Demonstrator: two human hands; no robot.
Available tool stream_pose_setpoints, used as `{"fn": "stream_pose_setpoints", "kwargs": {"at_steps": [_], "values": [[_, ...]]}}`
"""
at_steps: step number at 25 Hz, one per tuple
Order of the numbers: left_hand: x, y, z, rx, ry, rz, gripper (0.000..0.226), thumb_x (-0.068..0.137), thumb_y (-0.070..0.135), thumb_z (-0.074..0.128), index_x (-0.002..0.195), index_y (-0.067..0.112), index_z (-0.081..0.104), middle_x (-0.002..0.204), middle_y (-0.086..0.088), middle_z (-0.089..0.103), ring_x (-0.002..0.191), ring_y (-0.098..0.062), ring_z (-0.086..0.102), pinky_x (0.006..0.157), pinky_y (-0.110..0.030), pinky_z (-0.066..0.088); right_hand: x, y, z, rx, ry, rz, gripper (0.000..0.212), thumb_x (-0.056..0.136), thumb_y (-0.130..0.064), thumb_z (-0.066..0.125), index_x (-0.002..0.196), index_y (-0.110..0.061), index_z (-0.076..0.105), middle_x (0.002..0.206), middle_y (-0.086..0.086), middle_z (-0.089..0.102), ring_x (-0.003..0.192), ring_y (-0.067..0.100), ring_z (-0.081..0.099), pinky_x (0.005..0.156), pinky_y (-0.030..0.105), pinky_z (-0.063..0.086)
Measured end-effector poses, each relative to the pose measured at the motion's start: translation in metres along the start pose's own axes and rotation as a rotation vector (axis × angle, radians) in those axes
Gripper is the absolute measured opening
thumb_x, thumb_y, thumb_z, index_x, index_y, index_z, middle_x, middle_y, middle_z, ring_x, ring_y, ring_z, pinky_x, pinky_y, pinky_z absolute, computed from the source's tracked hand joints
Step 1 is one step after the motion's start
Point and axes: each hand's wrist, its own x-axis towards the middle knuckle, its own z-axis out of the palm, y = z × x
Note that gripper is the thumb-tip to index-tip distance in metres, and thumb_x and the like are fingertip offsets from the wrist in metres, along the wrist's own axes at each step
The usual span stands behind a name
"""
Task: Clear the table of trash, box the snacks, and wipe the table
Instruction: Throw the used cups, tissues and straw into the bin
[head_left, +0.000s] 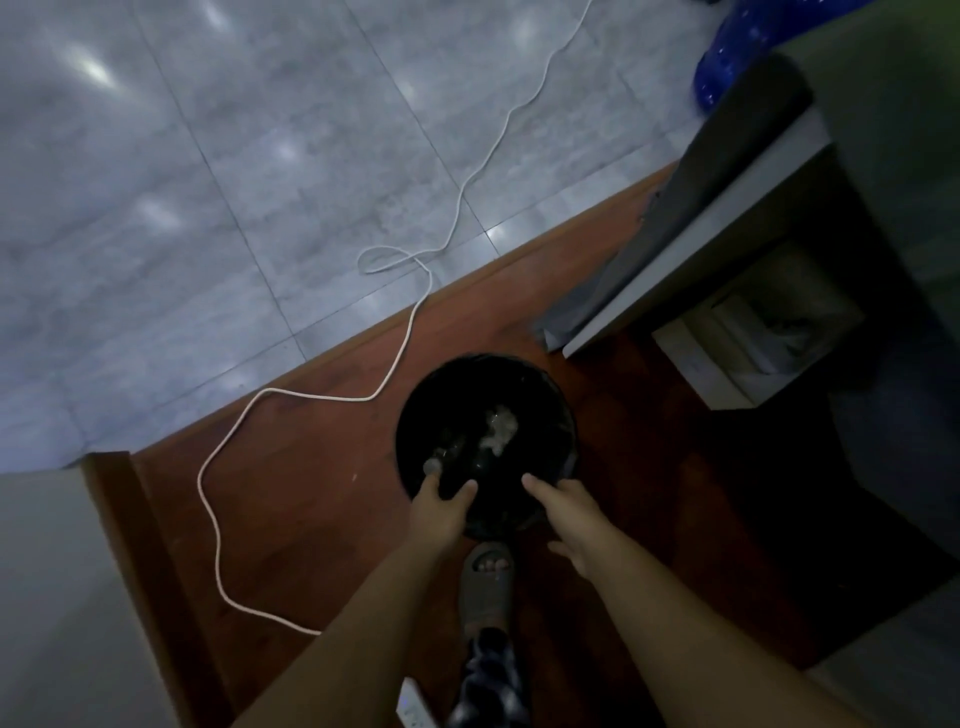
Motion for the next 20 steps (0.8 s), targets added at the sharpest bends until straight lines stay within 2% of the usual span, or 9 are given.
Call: {"fn": "stream_pose_setpoints", "kwargs": {"at_steps": [2,7,10,12,14,16,20], "values": [[-0.013,0.004,-0.007,0.005,0.006,0.024,0.056,0.091,0.024,0.061,0.141,0.008,0.040,0.140,-0.015,0.050,0.128,-0.029,0.049,0.093,-0.027,0.039,-0.017,-0.004,-0.004,0.020,-0.018,-0.013,0.068,0.088,-0.047,0.059,0.145,-0.019,0.034,0.149,0.005,0.040,0.135,0.028,0.038,0.108,0.048,0.035],[-0.072,0.050,-0.037,0.044,-0.017,0.137,0.062,0.089,0.035,0.063,0.143,0.015,0.039,0.145,-0.011,0.046,0.130,-0.028,0.047,0.107,-0.040,0.040,-0.099,-0.043,-0.009,0.083,-0.007,-0.083,0.058,0.092,-0.042,0.057,0.141,-0.016,0.040,0.146,0.007,0.043,0.132,0.027,0.042,0.106,0.046,0.039],[-0.124,0.094,-0.055,0.082,-0.051,0.274,0.062,0.088,0.037,0.063,0.142,0.016,0.041,0.142,-0.010,0.048,0.127,-0.026,0.050,0.107,-0.045,0.041,-0.162,-0.073,-0.011,0.151,-0.019,-0.179,0.064,0.089,-0.042,0.060,0.142,-0.014,0.037,0.145,0.008,0.042,0.131,0.028,0.043,0.104,0.044,0.043],[-0.167,0.128,-0.064,0.094,-0.088,0.381,0.059,0.087,0.037,0.064,0.140,0.018,0.043,0.140,-0.008,0.050,0.122,-0.024,0.054,0.106,-0.043,0.043,-0.216,-0.091,-0.020,0.193,-0.023,-0.262,0.063,0.089,-0.040,0.062,0.141,-0.014,0.037,0.142,0.007,0.044,0.129,0.026,0.045,0.101,0.043,0.045],[-0.206,0.157,-0.068,0.111,-0.117,0.482,0.057,0.087,0.036,0.065,0.137,0.017,0.045,0.135,-0.003,0.054,0.119,-0.020,0.055,0.102,-0.036,0.044,-0.263,-0.106,-0.031,0.233,-0.024,-0.348,0.055,0.090,-0.038,0.061,0.136,-0.015,0.041,0.137,0.006,0.048,0.124,0.023,0.048,0.097,0.040,0.047],[-0.249,0.183,-0.066,0.131,-0.151,0.576,0.058,0.087,0.036,0.065,0.139,0.019,0.044,0.128,0.003,0.054,0.119,-0.015,0.053,0.098,-0.031,0.043,-0.309,-0.114,-0.051,0.286,-0.001,-0.430,0.046,0.090,-0.037,0.061,0.129,-0.018,0.045,0.133,0.005,0.052,0.118,0.020,0.050,0.099,0.041,0.047],[-0.319,0.222,-0.026,0.191,-0.264,0.732,0.056,0.085,0.039,0.066,0.135,0.023,0.047,0.132,0.003,0.055,0.120,-0.013,0.053,0.102,-0.037,0.044,-0.381,-0.111,-0.112,0.466,0.086,-0.596,0.044,0.092,-0.030,0.059,0.131,-0.015,0.044,0.122,0.002,0.055,0.107,0.015,0.054,0.099,0.043,0.045]]}}
